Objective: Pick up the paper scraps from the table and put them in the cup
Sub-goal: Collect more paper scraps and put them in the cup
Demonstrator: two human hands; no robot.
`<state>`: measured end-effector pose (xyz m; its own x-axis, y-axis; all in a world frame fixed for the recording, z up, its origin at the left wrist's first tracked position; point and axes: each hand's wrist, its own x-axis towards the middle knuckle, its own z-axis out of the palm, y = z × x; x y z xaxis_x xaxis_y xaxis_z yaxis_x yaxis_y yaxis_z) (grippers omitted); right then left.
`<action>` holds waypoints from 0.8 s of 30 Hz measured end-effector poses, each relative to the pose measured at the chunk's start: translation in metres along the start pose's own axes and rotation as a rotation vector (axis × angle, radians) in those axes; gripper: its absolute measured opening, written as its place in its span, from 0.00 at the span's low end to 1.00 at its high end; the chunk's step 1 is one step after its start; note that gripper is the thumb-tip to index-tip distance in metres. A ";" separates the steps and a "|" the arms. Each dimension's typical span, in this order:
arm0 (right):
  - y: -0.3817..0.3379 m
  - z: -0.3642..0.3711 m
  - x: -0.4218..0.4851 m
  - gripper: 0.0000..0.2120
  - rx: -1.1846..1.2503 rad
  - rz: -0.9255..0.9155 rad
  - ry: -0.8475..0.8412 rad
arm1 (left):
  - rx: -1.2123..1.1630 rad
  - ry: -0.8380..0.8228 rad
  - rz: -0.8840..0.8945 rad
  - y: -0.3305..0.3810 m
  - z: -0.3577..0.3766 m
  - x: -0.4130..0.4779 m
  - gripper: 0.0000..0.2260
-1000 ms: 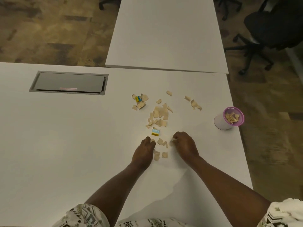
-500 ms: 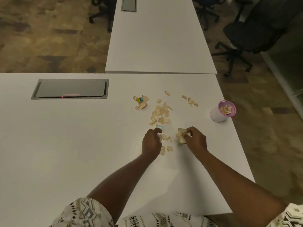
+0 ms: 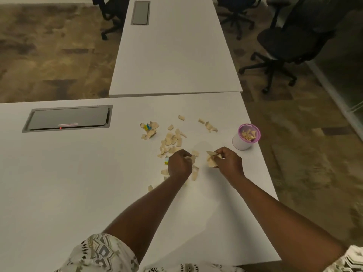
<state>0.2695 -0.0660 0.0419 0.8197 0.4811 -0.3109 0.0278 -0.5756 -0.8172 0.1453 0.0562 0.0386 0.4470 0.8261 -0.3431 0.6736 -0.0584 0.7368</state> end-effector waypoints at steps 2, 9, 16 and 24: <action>-0.004 -0.006 0.006 0.04 -0.003 -0.006 0.002 | -0.037 -0.004 -0.009 0.009 0.006 0.005 0.08; 0.000 -0.077 0.057 0.05 -0.033 0.000 0.130 | -0.112 -0.018 0.046 0.091 0.061 0.021 0.02; 0.006 -0.117 0.106 0.06 -0.155 0.023 0.263 | -0.127 -0.090 0.088 0.160 0.111 0.041 0.02; 0.009 -0.126 0.130 0.05 -0.276 0.069 0.196 | -0.070 -0.126 0.033 0.182 0.148 0.058 0.03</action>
<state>0.4485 -0.0926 0.0552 0.9184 0.3142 -0.2404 0.1000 -0.7724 -0.6272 0.3808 0.0109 0.0662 0.5420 0.7469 -0.3851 0.6166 -0.0421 0.7861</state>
